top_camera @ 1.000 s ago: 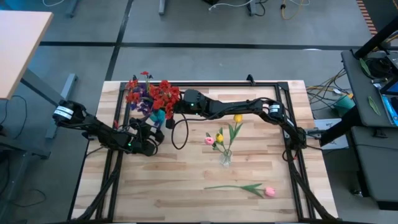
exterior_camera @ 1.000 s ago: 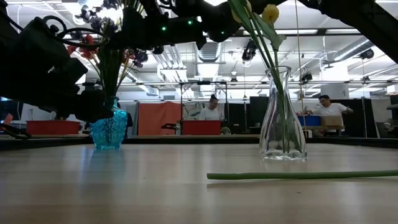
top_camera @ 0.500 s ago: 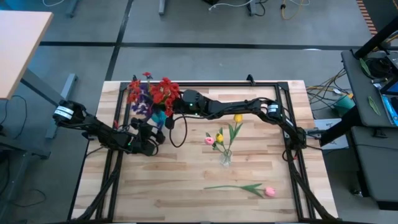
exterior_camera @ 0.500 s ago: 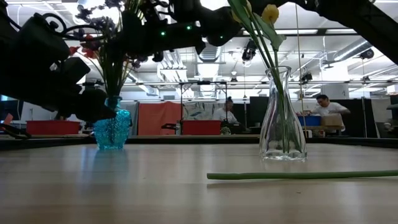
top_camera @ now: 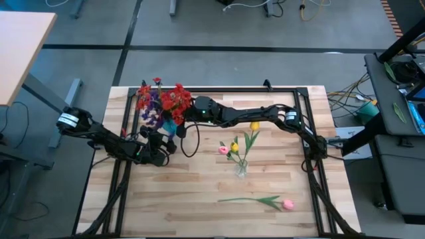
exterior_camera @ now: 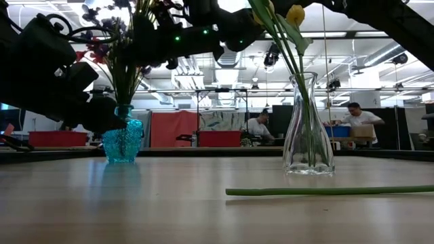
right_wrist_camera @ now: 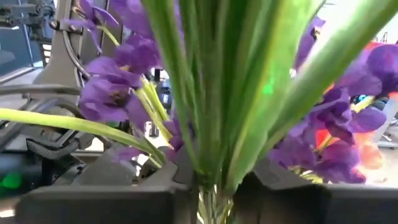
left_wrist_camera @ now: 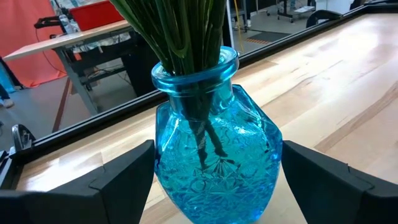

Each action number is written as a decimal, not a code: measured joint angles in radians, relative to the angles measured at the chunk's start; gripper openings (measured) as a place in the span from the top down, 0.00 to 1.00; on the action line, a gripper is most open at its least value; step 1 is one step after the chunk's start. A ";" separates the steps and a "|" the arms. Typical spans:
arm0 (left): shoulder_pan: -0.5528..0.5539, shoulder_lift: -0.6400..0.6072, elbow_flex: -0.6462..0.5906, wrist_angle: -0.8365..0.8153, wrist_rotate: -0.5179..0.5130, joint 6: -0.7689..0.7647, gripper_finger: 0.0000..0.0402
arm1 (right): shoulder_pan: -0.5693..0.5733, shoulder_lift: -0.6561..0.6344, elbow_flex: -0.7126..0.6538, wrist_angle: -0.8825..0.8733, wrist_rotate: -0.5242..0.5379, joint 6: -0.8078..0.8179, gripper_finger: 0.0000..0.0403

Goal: Sort flowers into vase by color
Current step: Put the red flowers into the blue vase

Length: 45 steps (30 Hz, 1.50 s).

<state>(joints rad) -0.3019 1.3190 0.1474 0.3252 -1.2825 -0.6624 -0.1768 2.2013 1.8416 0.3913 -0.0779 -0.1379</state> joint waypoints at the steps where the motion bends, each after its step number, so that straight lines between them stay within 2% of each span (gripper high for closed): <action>1: 0.000 0.000 0.000 0.000 -0.001 0.000 0.21 | 0.000 0.000 0.000 -0.007 0.001 0.000 0.83; 8: 0.000 0.000 0.000 -0.001 -0.003 0.000 0.21 | 0.000 -0.004 0.000 -0.080 0.037 -0.014 0.70; 14: 0.001 0.000 0.000 -0.002 -0.005 0.000 0.21 | 0.002 -0.034 0.000 -0.103 0.039 -0.036 0.66; 21: 0.001 0.000 0.000 -0.003 -0.006 0.000 0.21 | 0.002 -0.044 0.001 -0.110 0.053 -0.018 0.75; 27: 0.001 0.000 0.000 -0.003 -0.006 0.000 0.21 | 0.002 -0.047 0.001 -0.111 0.054 -0.019 0.95; 45: 0.001 0.000 0.001 0.007 0.028 0.007 0.21 | 0.002 -0.041 -0.010 -0.142 0.052 -0.018 0.97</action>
<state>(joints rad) -0.3012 1.3186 0.1482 0.3318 -1.2545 -0.6554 -0.1745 2.1601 1.8316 0.2494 -0.0257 -0.1555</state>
